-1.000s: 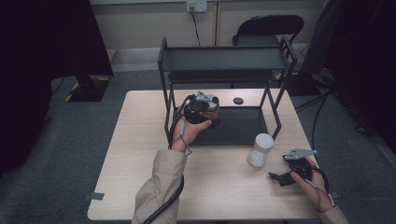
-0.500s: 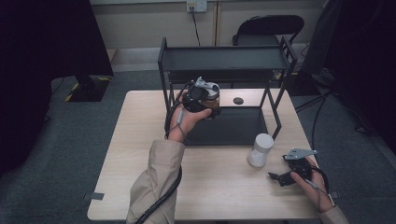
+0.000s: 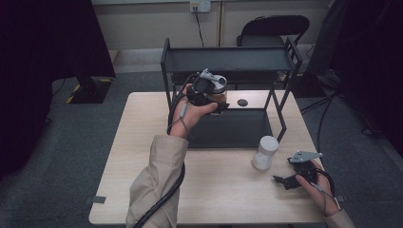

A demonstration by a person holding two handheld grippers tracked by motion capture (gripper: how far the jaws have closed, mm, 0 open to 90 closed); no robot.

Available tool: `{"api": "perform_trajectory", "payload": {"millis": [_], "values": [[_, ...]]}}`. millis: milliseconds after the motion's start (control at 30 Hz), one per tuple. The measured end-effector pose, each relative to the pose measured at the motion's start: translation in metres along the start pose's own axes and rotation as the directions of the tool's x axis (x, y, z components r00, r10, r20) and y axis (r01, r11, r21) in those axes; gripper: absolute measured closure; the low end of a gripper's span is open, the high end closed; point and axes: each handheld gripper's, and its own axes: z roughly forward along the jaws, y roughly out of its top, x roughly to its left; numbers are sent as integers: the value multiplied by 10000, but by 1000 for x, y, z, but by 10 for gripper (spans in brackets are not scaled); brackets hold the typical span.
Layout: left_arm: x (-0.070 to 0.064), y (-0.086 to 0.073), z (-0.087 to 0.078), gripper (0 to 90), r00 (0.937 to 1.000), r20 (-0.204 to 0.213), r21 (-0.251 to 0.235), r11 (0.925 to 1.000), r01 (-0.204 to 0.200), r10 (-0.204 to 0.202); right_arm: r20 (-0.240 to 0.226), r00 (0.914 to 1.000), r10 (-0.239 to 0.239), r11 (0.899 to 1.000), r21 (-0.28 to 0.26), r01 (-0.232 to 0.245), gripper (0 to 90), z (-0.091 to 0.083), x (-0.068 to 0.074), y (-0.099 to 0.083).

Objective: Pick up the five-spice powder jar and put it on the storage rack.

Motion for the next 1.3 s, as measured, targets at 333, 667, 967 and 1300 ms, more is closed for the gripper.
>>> {"api": "perform_trajectory", "payload": {"millis": [333, 667, 967, 1300], "values": [[0, 20, -13, 299, 9998, 101, 55, 9999, -142, 141, 0, 10000, -1, 10000, 6, 1, 0, 0, 0, 0], [1, 35, -22, 299, 9998, 114, 22, 9998, -175, 174, -1, 10000, 0, 10000, 5, 0, 0, 0, 0, 0], [0, 48, -30, 299, 9997, 41, 94, 9997, -229, 229, -1, 10000, -1, 10000, 5, 1, 0, 0, 0, 0], [5, 65, -44, 299, 9998, -42, 32, 9998, -185, 185, -2, 10000, 0, 10000, 5, 0, 0, 0, 0, 0]]}}
